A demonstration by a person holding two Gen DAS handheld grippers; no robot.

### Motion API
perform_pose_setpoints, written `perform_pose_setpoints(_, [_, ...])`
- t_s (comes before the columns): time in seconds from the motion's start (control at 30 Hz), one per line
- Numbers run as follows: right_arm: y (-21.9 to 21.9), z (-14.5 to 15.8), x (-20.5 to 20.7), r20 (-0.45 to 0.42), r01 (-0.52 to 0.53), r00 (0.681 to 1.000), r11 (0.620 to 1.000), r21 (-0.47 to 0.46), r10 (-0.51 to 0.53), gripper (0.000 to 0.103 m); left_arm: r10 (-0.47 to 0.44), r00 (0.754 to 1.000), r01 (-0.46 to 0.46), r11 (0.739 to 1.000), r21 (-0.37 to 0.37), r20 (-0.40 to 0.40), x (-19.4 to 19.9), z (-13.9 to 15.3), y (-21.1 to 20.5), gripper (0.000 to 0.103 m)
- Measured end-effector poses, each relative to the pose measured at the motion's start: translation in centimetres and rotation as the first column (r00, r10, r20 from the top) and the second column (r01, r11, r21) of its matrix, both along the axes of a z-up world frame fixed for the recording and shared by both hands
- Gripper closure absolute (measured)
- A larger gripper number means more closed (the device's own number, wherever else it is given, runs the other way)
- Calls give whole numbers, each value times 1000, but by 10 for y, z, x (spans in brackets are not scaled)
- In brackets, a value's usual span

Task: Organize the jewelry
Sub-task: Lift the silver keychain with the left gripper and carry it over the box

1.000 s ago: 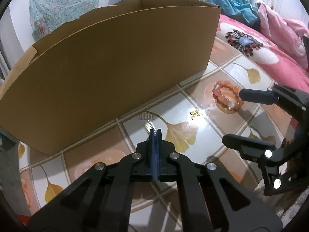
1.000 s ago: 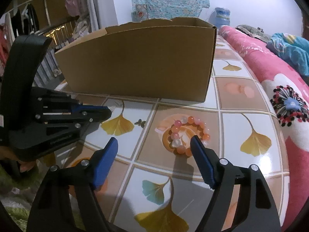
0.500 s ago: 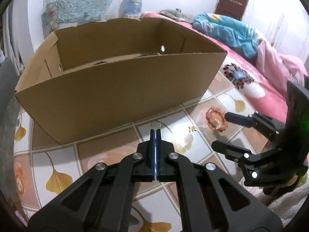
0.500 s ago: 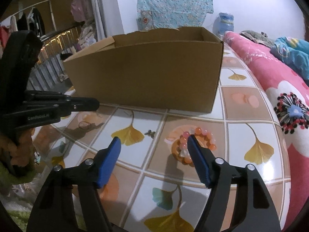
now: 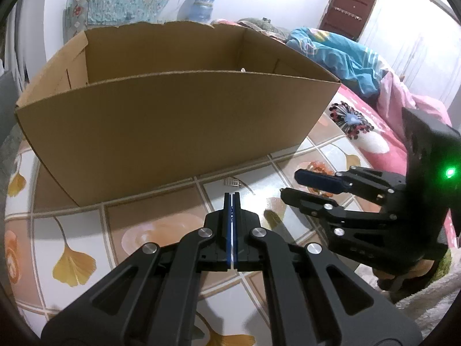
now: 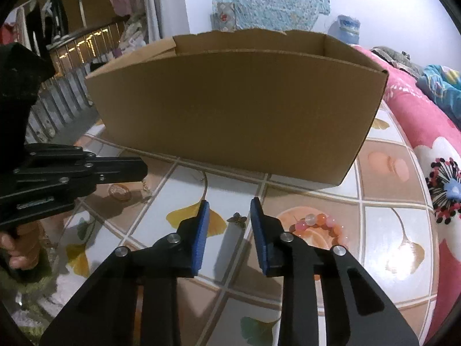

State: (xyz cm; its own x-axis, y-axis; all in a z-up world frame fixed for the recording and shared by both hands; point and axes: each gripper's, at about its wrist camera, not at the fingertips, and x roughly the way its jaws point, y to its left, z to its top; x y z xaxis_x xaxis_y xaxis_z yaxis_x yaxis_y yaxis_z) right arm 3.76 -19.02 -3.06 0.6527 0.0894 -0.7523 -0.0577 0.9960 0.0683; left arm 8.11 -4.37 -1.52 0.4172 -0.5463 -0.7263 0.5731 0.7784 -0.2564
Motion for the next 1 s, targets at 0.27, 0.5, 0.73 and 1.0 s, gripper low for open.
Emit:
perform_pose_setpoints(0.27, [3,-10,5,-26,51,998,998,-38,-52,81,-17,999,16,1000,-24,-31,0,-8,-4,103])
perform_pose_setpoints(0.5, [9,-10,4,-23,57,998,997,-47,-58,90,-16,999,15,999,-35,-39,1,-9,-4,103])
perform_pose_setpoints(0.73, [8,-9,4,-23,69,997,997,-20,-70,90,-9,999,8,999,-36,-37,1,-8,0,103])
perform_pose_setpoints(1.0, [6,-4,-1,1,60,998,998,-18,-60,90,-2,1000,1,999,-35,-27,0,-5,2,103])
